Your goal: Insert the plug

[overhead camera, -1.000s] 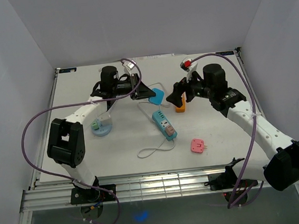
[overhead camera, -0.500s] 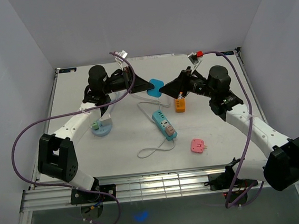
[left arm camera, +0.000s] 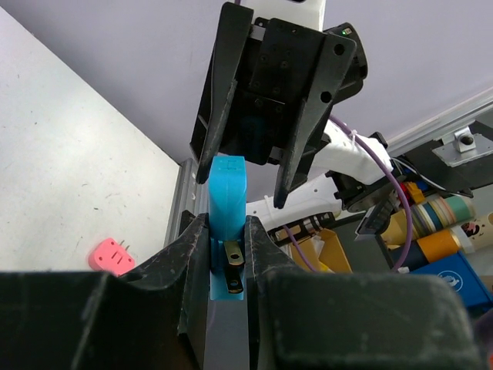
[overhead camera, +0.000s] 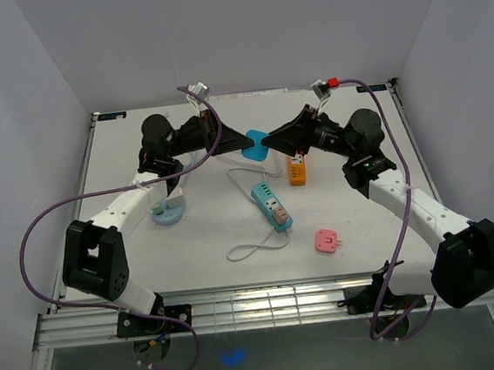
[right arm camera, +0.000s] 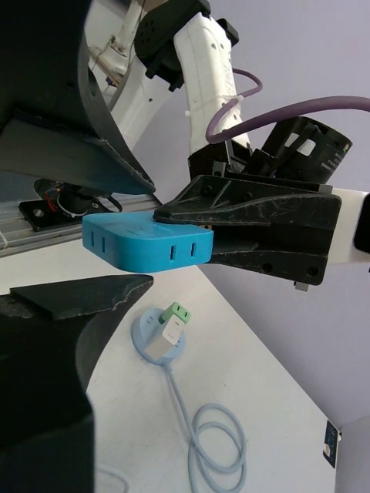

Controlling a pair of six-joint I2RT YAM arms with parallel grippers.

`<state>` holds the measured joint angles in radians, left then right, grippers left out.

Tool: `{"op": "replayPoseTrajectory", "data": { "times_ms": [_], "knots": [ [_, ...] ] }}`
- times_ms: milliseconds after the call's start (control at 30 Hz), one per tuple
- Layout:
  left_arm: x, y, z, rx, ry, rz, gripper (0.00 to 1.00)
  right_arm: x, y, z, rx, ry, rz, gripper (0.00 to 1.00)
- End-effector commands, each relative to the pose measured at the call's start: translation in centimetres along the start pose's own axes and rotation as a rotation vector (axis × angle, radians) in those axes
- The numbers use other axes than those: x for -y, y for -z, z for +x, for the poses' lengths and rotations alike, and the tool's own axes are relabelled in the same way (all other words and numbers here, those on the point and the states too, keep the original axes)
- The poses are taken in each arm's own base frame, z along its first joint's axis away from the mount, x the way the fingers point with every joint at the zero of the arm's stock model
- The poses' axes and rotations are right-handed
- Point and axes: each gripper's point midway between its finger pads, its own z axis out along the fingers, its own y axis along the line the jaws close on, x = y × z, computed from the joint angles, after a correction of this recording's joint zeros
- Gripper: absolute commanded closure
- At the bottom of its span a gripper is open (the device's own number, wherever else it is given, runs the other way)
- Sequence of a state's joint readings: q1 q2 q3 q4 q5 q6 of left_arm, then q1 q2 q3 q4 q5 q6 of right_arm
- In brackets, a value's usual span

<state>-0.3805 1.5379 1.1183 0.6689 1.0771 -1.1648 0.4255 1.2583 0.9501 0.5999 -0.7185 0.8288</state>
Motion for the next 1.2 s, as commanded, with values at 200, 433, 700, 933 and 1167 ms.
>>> {"op": "replayPoseTrajectory", "data": {
  "times_ms": [200, 433, 700, 933, 1167],
  "knots": [
    [2.7, 0.2, -0.3, 0.011, -0.082, 0.058, 1.0, -1.0, -1.0, 0.3, -0.001, -0.006, -0.077, 0.52],
    [2.8, 0.2, -0.2, 0.018, -0.102, 0.059, 1.0, -0.9, -1.5, 0.7, -0.012, -0.018, -0.081, 0.62],
    [2.8, 0.1, 0.1, 0.007, -0.102, 0.06, 0.75, -1.2, -1.5, 0.8, -0.007, -0.018, -0.087, 0.92],
    [2.1, 2.2, -1.4, 0.057, -0.103, -0.008, 0.02, -1.6, -0.9, 1.0, -0.008, -0.019, -0.087, 0.92],
    [1.3, 6.5, -4.5, 0.147, -0.105, -0.1, 0.02, 0.2, -0.9, 2.1, -0.069, -0.015, -0.007, 0.92]
  ]
}}
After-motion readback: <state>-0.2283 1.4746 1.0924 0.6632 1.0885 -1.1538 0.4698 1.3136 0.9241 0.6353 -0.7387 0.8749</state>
